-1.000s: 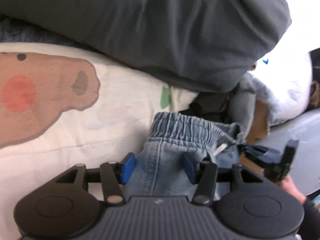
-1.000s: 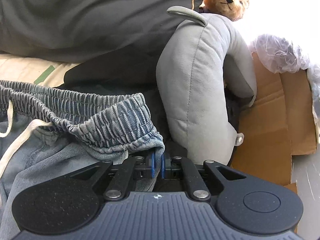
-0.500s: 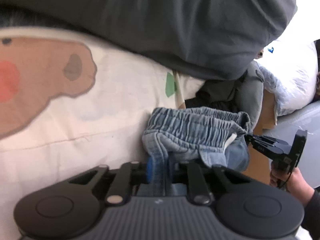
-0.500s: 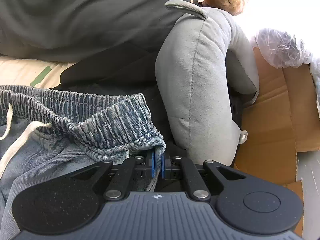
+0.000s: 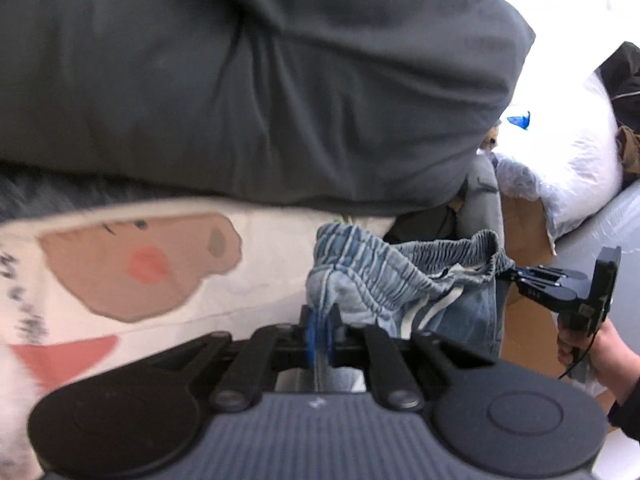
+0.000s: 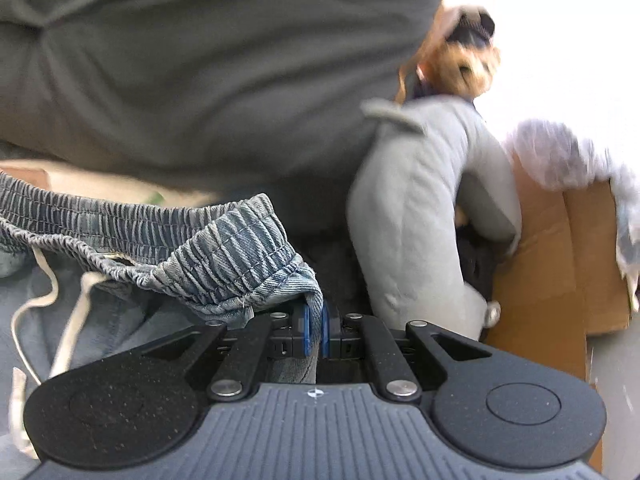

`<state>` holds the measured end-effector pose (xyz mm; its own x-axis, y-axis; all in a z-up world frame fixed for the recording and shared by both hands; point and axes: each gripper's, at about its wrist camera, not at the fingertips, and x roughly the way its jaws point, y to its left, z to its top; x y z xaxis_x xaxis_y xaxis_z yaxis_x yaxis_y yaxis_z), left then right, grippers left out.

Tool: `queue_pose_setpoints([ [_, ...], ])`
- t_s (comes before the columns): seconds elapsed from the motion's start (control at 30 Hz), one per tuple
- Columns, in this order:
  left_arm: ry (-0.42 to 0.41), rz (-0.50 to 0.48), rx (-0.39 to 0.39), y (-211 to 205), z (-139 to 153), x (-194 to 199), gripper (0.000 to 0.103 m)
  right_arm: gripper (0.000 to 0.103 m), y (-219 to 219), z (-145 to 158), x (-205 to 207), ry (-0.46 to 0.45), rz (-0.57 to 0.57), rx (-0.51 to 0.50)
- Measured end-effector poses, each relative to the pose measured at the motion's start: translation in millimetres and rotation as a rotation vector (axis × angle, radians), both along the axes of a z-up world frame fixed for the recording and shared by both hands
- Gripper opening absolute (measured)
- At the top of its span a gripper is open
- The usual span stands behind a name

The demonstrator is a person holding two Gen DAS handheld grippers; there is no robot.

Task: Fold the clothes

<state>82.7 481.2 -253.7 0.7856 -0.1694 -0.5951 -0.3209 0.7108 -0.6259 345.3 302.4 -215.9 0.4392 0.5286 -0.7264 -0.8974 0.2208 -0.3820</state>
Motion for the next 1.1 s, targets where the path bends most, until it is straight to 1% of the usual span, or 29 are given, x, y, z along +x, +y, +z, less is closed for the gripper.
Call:
queue_pose_setpoints([
  [0.2,0.004,0.085,0.033,15,36,-43,0.005,0.004,14,31,-34,0.033,0.102,0.041],
  [0.3,0.018,0.131,0.035,24,49,-67,0.005,0.004,23,42,-51,0.061,0.163,0.032],
  [0.4,0.042,0.155,0.037,29,56,-82,0.005,0.004,37,46,-63,0.097,0.220,0.005],
  [0.5,0.078,0.187,0.025,37,53,-88,0.005,0.004,55,38,-70,0.121,0.263,-0.038],
  [0.63,0.117,0.203,0.049,46,43,-85,0.005,0.004,75,22,-71,0.141,0.296,-0.099],
  [0.73,0.146,0.207,0.057,55,33,-79,0.005,0.003,92,8,-64,0.163,0.289,-0.125],
  [0.9,0.160,0.200,0.092,63,26,-66,0.005,0.003,114,-15,-56,0.170,0.278,-0.161],
  [1.03,0.171,0.214,0.130,70,32,-61,0.005,0.003,123,-25,-48,0.184,0.281,-0.185],
  [1.1,0.183,0.220,0.141,75,27,-54,0.005,0.004,130,-31,-47,0.189,0.283,-0.199],
])
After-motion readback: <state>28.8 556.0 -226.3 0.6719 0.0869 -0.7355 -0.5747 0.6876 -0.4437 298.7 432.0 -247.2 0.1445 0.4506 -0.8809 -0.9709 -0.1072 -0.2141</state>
